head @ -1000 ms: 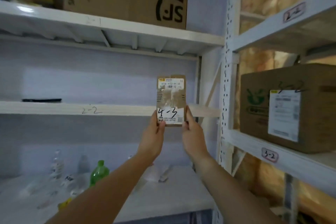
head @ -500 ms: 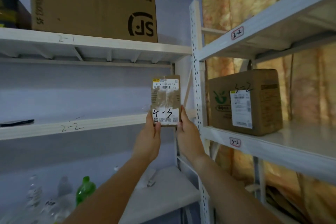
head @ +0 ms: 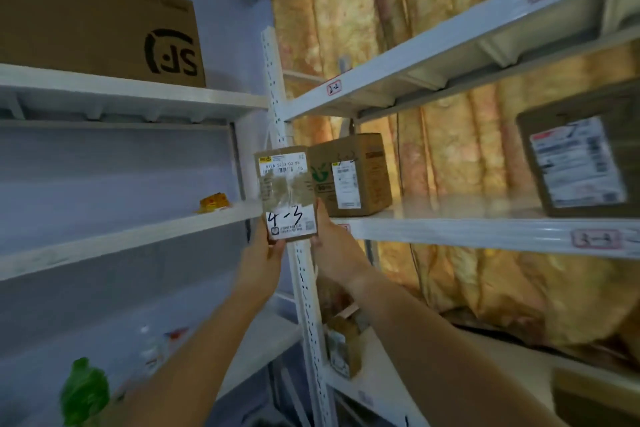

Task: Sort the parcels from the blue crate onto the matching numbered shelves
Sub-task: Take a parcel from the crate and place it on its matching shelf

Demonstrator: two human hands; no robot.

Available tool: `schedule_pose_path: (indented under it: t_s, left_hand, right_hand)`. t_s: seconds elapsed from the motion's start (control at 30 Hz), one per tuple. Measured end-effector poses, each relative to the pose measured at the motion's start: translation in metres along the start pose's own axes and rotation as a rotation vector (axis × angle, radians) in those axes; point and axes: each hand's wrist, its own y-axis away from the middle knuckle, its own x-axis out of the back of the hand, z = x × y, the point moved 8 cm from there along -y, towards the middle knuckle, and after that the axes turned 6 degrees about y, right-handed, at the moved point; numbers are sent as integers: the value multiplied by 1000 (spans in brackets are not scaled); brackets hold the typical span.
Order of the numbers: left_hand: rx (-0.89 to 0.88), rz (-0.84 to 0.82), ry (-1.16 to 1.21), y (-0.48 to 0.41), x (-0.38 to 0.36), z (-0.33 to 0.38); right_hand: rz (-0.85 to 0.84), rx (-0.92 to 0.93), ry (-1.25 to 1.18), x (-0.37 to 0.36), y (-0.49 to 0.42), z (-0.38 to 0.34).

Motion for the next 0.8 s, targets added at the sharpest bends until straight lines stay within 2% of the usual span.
schedule_pose_path:
  t_s: [0.13,0.37,0.47,0.6,0.7,0.8]
  left_hand:
    - [-38,-63,71,29,-35,28]
    - [-174,-179,221,73,-126,118]
    - [-245,-155,267,87,-160,170]
    - [-334,-61,308,99,-198,224]
    - [-381,-44,366,110,-229,252]
    - [-416,-8,371,124,-253,260]
  right_hand:
    - [7,-88,186,44,46,22]
    - [97,-204,339,149,128,72]
    - [180,-170,505,204,157,85]
    - [330,-31,674,269,186,96]
    - [381,6,721,301,208,115]
    - [406,-13,645,306,227,139]
